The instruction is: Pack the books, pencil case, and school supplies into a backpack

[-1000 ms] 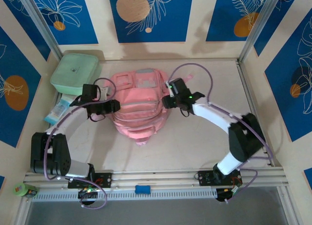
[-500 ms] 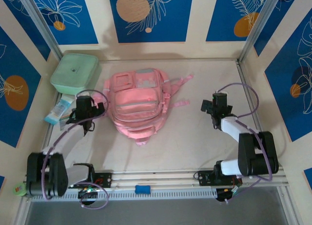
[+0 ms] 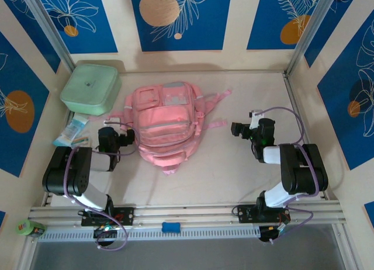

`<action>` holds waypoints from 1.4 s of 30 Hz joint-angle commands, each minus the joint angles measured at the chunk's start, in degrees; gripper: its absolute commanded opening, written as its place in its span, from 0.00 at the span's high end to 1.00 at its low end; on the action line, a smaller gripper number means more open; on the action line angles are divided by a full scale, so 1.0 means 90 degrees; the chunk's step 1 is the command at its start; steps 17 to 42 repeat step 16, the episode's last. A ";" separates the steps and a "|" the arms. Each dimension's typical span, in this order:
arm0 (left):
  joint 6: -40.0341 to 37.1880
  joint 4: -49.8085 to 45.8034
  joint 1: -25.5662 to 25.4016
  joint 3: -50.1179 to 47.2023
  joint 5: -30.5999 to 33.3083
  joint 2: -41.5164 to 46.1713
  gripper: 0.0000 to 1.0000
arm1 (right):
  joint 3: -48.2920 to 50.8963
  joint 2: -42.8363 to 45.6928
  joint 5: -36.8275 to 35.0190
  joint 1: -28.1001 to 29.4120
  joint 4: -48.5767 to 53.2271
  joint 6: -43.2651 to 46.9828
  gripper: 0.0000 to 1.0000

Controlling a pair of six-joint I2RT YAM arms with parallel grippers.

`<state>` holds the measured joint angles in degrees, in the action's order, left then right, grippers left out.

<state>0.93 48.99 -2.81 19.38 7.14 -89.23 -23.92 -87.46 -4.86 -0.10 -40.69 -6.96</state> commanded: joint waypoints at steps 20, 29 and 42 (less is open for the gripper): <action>-0.0152 0.0829 -0.0054 0.0082 -0.0020 -0.0037 0.01 | -0.0026 0.0037 0.0256 -0.0028 -0.0539 0.0158 0.01; -0.0152 0.0829 -0.0054 0.0082 -0.0020 -0.0037 0.01 | -0.0026 0.0037 0.0256 -0.0028 -0.0539 0.0158 0.01; -0.0152 0.0829 -0.0054 0.0082 -0.0020 -0.0037 0.01 | -0.0026 0.0037 0.0256 -0.0028 -0.0539 0.0158 0.01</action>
